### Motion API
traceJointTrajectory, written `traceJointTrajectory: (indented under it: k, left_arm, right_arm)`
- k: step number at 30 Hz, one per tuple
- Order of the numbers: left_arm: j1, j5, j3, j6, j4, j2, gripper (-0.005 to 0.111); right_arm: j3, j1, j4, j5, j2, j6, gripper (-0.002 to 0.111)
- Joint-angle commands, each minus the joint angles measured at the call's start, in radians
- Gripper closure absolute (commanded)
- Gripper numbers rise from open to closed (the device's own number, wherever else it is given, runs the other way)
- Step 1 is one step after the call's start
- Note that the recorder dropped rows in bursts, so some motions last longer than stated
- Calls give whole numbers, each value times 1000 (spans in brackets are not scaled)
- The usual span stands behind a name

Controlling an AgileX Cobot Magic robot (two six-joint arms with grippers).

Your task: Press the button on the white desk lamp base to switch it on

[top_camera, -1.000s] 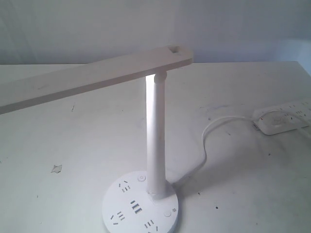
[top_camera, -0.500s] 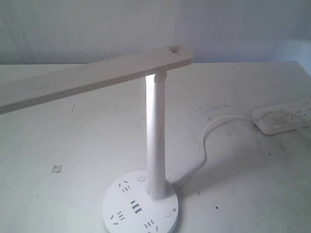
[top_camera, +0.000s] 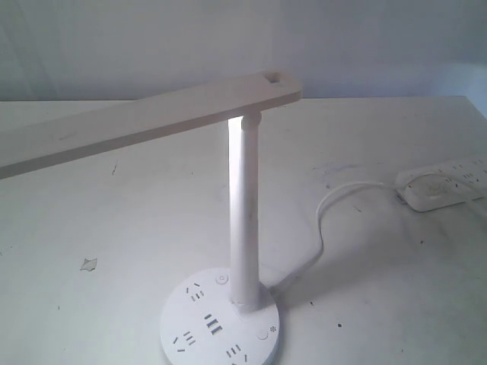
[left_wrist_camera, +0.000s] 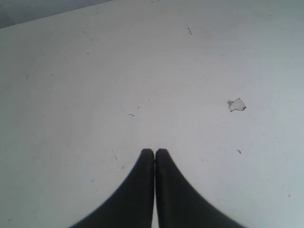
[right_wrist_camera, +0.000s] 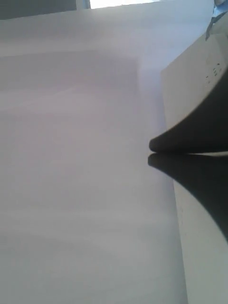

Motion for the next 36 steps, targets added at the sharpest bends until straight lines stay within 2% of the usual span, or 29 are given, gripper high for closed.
traceJointTrajectory:
  k: [1, 4, 6, 7, 10, 11, 17, 27, 32, 36]
  left_arm:
    - [3, -2, 3, -1, -6, -4, 107]
    - [3, -2, 3, -1, -6, -4, 107]
    - [3, -2, 3, -1, -6, -4, 107]
    - [3, -2, 3, -1, -6, -4, 107]
    - [3, -2, 3, -1, -6, -4, 107]
    - [3, -2, 3, -1, -6, -4, 107]
    - [3, -2, 3, -1, -6, -4, 107]
    - [3, -2, 3, -1, -6, -4, 107]
    - [3, -2, 3, -1, -6, -4, 107]
    - [3, -2, 3, -1, -6, -4, 107]
  right_arm:
    - [-7, -6, -471, 22, -5, 378, 108]
    - [-7, -6, -1035, 24, -5, 947, 108]
    - [-7, -6, -1338, 26, -5, 1282, 108]
    - [-7, -6, -1560, 32, -5, 1505, 108]
    - [10, -6, -1922, 63, -5, 1892, 108]
    - [21, -6, -1953, 68, -5, 1930, 108]
    - [111, -6, -1920, 68, -5, 1898, 108]
    - [111, -6, -1927, 323, -5, 1845, 108]
    - [111, -6, -1922, 327, -5, 1837, 108]
    - [111, -6, -1796, 309, -5, 1628, 108]
